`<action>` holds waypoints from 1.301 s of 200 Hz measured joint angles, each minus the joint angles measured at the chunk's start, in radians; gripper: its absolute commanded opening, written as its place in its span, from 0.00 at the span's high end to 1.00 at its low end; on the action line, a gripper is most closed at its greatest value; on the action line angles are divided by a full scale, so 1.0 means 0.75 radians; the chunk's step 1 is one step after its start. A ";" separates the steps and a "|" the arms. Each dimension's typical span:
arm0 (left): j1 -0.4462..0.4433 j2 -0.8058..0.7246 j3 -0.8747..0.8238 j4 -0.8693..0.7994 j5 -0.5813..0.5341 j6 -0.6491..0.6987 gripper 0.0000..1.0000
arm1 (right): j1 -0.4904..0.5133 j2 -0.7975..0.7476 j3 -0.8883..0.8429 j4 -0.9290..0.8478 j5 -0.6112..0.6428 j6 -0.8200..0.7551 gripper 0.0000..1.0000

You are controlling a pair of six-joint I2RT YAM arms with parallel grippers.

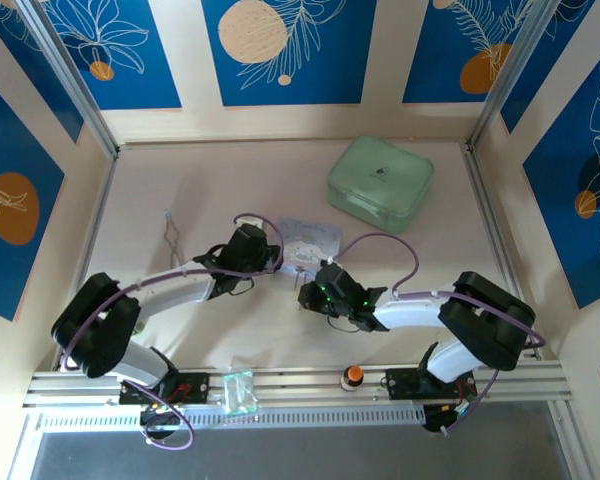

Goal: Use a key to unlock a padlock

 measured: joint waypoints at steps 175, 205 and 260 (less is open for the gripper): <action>-0.038 0.385 0.318 0.146 0.052 0.136 0.57 | -0.148 -0.169 -0.019 -0.355 -0.040 -0.101 0.80; -0.086 0.371 0.261 0.230 0.045 0.050 0.60 | -0.171 -0.241 -0.101 -0.313 -0.057 -0.024 0.82; -0.216 0.350 0.207 0.285 -0.022 -0.082 0.60 | -0.204 -0.390 -0.219 -0.306 -0.082 0.105 0.81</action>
